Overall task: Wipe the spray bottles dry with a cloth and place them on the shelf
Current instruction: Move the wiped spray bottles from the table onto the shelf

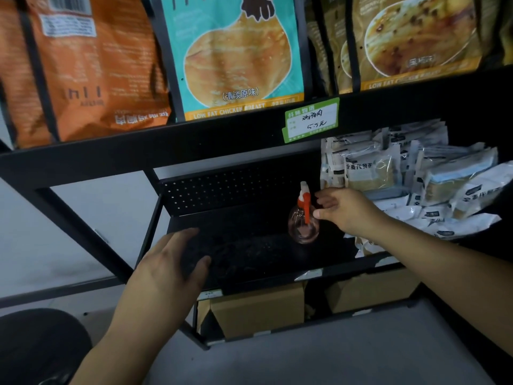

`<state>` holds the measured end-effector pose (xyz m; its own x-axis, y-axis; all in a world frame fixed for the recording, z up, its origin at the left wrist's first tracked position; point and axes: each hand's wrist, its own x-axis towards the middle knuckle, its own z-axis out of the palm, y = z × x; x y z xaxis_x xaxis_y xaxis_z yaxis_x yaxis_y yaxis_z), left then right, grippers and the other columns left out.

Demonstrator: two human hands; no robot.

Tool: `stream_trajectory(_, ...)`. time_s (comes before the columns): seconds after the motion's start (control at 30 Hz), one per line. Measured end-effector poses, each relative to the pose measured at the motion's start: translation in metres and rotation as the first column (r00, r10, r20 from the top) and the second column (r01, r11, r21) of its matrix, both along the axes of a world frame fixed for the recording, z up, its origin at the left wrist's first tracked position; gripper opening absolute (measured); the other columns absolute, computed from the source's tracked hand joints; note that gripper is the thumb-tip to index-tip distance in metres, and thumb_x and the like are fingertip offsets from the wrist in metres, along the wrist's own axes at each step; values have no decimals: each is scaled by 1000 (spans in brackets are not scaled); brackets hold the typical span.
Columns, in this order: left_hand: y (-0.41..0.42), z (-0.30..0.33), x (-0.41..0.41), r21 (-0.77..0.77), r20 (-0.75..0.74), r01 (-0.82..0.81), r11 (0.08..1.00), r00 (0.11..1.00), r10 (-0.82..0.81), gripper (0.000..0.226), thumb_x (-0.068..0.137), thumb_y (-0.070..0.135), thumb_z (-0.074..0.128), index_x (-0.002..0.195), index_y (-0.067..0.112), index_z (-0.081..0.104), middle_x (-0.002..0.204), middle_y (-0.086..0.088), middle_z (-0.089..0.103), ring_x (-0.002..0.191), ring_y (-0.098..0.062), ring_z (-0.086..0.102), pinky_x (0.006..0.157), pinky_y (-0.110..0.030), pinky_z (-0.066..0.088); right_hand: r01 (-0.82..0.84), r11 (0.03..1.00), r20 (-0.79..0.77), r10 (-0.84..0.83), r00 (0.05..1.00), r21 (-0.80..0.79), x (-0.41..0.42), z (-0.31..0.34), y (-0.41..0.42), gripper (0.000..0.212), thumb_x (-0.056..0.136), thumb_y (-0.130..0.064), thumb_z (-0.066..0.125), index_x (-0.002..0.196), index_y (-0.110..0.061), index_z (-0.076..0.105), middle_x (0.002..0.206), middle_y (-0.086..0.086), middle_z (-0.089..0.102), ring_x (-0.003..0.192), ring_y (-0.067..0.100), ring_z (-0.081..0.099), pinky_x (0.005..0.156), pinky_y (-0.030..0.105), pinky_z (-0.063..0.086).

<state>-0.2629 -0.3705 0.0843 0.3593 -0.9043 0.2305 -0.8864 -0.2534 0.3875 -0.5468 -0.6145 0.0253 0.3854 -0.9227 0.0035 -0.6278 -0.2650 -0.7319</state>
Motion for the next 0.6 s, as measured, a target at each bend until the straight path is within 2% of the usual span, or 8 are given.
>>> stream_trajectory(0.07, 5, 3, -3, -11, 4, -1, 1000, 1000, 1, 52, 96, 39, 73, 145, 27, 60, 141, 6, 64, 107, -18, 68, 85, -28, 47, 10, 1000, -5, -11, 1000, -24, -7, 6, 10, 53, 89, -25, 80, 138, -18, 61, 124, -4, 68, 107, 9, 64, 93, 24, 48)
stream_trajectory(0.2, 18, 9, -9, -24, 5, 7, 1000, 1000, -7, 52, 97, 39, 72, 146, 26, 59, 143, 6, 63, 115, -18, 66, 86, -25, 46, -5, 996, 7, 5, 1000, -84, -15, 24, 36, 53, 87, -26, 82, 136, -20, 62, 120, -8, 68, 104, 4, 64, 89, 17, 48)
stream_trajectory(0.27, 26, 13, -9, -23, 5, 13, 1000, 1000, -12, 53, 98, 41, 71, 148, 27, 57, 145, 6, 62, 106, -16, 66, 84, -25, 46, -21, 995, 15, 22, 1000, -98, -13, 36, 51, 50, 87, -27, 82, 133, -24, 64, 117, -12, 68, 103, 0, 62, 84, 12, 45)
stream_trajectory(0.33, 35, 16, -8, -25, 10, 15, 1000, 1000, -15, 54, 99, 43, 69, 149, 29, 55, 146, 7, 60, 100, -14, 65, 84, -26, 46, -45, 992, 26, 48, 998, -114, -5, 47, 68, 48, 86, -28, 83, 131, -26, 65, 115, -15, 67, 102, -4, 61, 87, 15, 48)
stream_trajectory(0.43, 58, 22, -3, -18, 18, -15, 1000, 1000, 16, 56, 99, 44, 68, 151, 30, 52, 146, 7, 59, 114, -17, 65, 90, -30, 51, -107, 985, 50, 115, 992, -133, 17, 63, 95, 50, 86, -27, 83, 133, -25, 65, 115, -15, 67, 105, -2, 62, 96, 25, 52)
stream_trajectory(0.5, 76, 27, 3, -26, 26, -39, 999, 999, 40, 55, 99, 44, 68, 150, 31, 53, 145, 8, 59, 118, -18, 65, 92, -34, 54, -164, 976, 55, 173, 983, -141, 35, 72, 113, 51, 86, -29, 83, 133, -26, 64, 116, -16, 67, 107, -2, 61, 93, 22, 51)
stream_trajectory(0.6, 108, 33, 15, -39, 34, -89, 995, 995, 91, 52, 100, 45, 68, 149, 33, 54, 147, 11, 57, 122, -16, 63, 92, -32, 52, -244, 956, 54, 255, 965, -164, 68, 82, 138, 52, 84, -35, 84, 132, -30, 65, 114, -19, 67, 107, -5, 61, 95, 22, 51)
